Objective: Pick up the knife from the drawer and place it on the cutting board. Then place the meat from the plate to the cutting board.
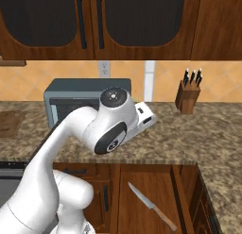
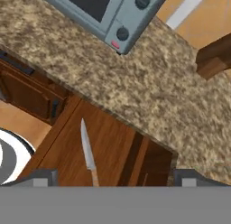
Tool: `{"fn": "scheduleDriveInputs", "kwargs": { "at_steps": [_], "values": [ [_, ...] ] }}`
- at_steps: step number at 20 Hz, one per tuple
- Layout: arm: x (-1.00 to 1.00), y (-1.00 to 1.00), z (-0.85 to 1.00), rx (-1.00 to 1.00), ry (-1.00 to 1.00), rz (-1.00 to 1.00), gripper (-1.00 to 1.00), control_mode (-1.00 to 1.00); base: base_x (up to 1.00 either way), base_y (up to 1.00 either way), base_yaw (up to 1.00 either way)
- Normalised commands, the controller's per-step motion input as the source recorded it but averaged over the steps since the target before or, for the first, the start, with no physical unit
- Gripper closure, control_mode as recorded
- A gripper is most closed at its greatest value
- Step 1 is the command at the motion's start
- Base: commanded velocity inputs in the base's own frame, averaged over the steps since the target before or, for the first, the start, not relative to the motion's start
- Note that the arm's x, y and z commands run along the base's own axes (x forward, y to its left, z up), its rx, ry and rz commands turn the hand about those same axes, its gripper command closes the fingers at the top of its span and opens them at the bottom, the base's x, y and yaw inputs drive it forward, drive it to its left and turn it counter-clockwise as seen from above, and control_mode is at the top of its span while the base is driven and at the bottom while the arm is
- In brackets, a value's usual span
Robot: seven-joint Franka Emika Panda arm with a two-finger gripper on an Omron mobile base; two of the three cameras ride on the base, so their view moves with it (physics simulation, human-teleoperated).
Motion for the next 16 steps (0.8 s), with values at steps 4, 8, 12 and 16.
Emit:
{"fn": "scheduleDriveInputs", "kwargs": {
  "at_steps": [4,8,12,16],
  "values": [
    [-0.51,-0.36,-1.00,0.01,0.11,0.00,-1.00,-1.00,0.00,0.00,0.00],
    [-0.11,-0.04,-1.00,-0.12,0.17,0.01,-1.00,-1.00,0.00,0.00,0.00],
    [0.15,0.00,-1.00,-0.21,0.22,0.00,-1.00,-1.00,0.00,0.00,0.00],
    [0.03,-0.01,-0.88,-0.04,0.15,0.00,-1.00,-1.00,0.00,0.00,0.00]
  ]
}}
